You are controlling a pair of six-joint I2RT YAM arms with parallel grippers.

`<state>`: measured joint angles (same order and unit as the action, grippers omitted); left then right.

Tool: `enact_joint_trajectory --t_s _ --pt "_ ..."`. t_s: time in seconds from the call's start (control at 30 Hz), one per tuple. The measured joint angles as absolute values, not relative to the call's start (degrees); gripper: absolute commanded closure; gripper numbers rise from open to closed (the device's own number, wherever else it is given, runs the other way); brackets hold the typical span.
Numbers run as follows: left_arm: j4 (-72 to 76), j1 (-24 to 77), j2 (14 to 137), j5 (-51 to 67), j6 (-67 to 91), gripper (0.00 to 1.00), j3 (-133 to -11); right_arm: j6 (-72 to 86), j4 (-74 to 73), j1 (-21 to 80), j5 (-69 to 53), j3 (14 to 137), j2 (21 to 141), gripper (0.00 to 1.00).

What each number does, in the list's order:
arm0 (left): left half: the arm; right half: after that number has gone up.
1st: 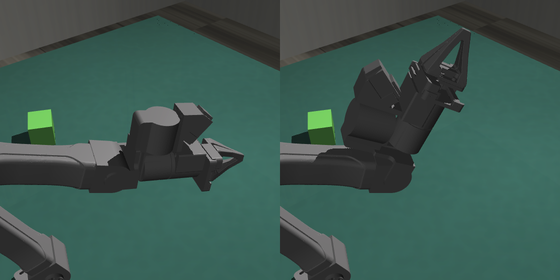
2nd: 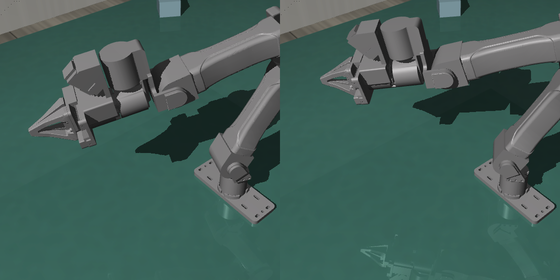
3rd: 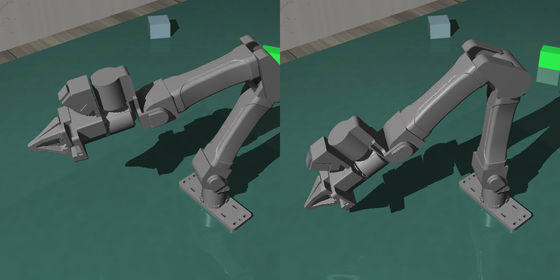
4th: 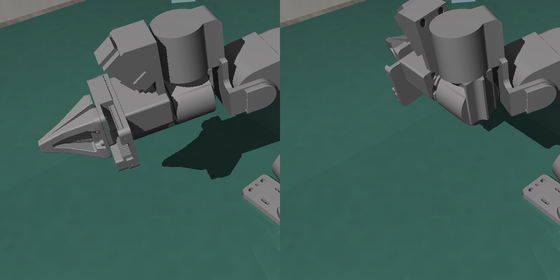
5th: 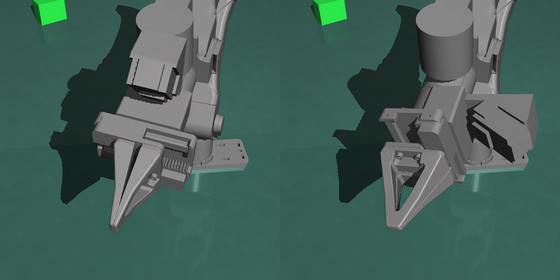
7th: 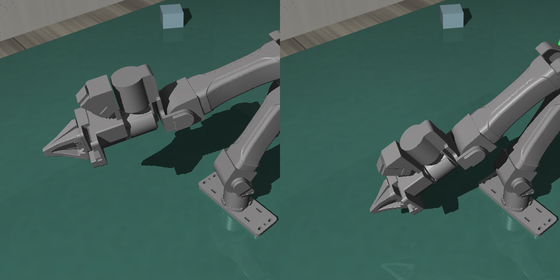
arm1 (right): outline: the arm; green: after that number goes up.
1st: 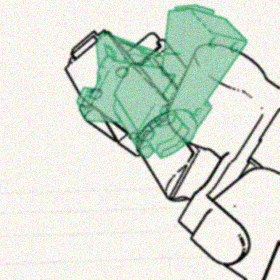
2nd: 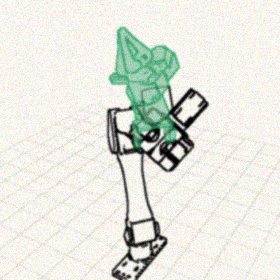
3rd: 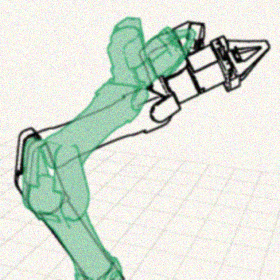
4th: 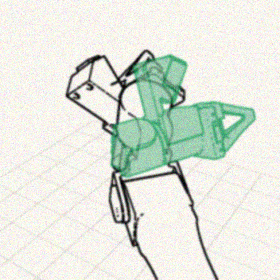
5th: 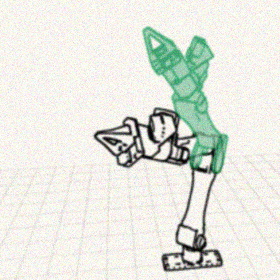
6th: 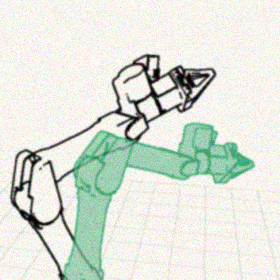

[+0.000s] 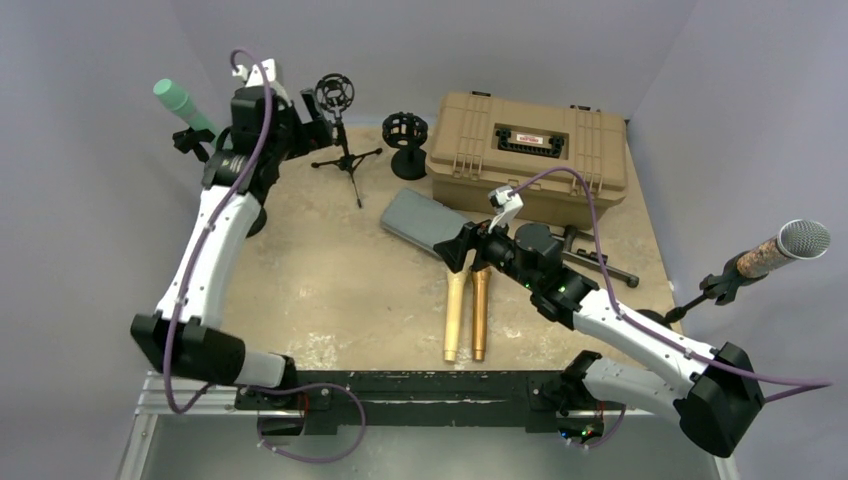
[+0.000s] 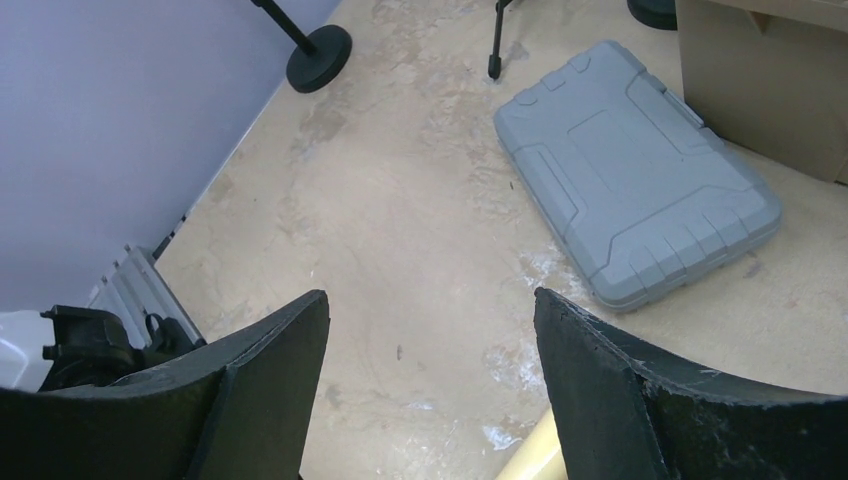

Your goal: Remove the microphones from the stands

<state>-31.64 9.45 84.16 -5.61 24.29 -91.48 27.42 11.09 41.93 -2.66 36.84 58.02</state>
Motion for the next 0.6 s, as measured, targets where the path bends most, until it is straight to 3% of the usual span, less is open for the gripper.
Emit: enact_joint_trajectory --t_s 0.23,0.6 --pt "-38.89 5.58 70.41 -8.1 22.31 0.0 -88.4 27.44 11.14 41.93 -3.81 36.84 57.98 0.26" --pt "-36.91 -4.12 64.93 -23.38 25.34 0.0 -84.75 28.05 11.6 41.93 -5.15 36.99 58.87 0.27"
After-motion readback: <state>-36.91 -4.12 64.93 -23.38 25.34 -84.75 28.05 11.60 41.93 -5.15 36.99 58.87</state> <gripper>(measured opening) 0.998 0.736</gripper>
